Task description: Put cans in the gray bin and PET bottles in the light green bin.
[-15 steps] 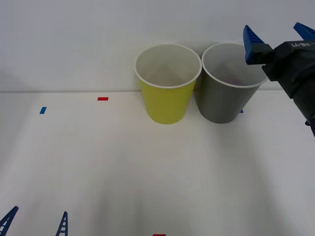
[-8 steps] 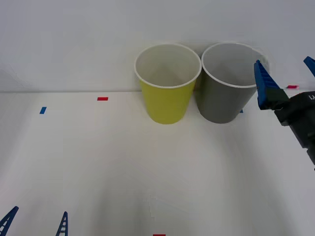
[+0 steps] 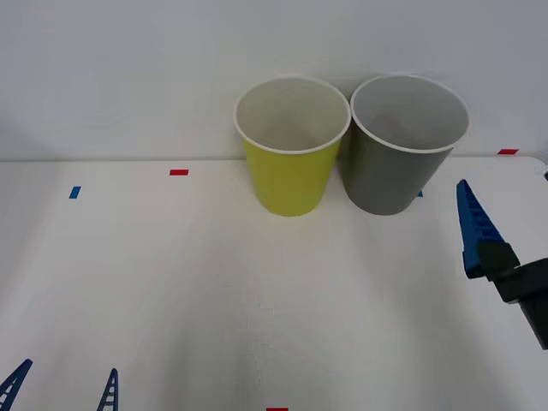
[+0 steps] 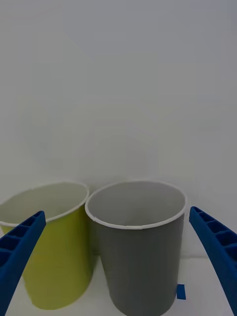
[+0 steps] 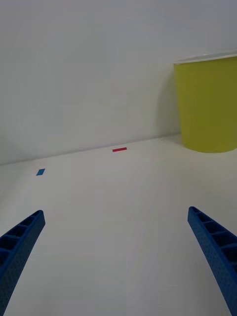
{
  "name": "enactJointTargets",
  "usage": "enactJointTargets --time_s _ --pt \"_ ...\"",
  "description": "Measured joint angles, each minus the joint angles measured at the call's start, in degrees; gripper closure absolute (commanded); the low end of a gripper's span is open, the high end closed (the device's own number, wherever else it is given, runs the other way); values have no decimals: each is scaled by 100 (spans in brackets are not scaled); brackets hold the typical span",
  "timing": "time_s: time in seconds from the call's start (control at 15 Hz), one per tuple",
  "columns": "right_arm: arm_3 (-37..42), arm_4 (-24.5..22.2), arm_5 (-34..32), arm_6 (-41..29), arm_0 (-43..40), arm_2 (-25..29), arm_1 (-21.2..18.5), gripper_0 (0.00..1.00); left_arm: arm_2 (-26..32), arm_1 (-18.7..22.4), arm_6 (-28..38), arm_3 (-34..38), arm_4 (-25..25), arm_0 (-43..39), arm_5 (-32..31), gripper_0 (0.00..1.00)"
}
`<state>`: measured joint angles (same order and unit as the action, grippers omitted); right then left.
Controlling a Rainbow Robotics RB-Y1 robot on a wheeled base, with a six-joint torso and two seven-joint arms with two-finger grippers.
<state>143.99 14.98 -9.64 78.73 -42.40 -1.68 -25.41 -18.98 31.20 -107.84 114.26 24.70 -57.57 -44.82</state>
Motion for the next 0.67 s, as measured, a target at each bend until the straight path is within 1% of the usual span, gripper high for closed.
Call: enactJointTargets --time_s 0.07,0.2,0.4,0.53,0.67 --pt "-312 -33 -526 10 -86 -54 -20 0 0 0 0 0 0 0 0 0" --pt "-931 -105 -1372 37 -333 -138 -106 0 0 0 0 0 0 0 0 0" --pt "-1722 -171 -2368 68 -659 -232 -272 0 0 0 0 0 0 0 0 0" --pt "-2089 -197 -2780 78 -920 -382 -461 0 0 0 0 0 0 0 0 0" --pt "-2111 -209 -2808 58 -1244 -429 -641 0 0 0 0 0 0 0 0 0"
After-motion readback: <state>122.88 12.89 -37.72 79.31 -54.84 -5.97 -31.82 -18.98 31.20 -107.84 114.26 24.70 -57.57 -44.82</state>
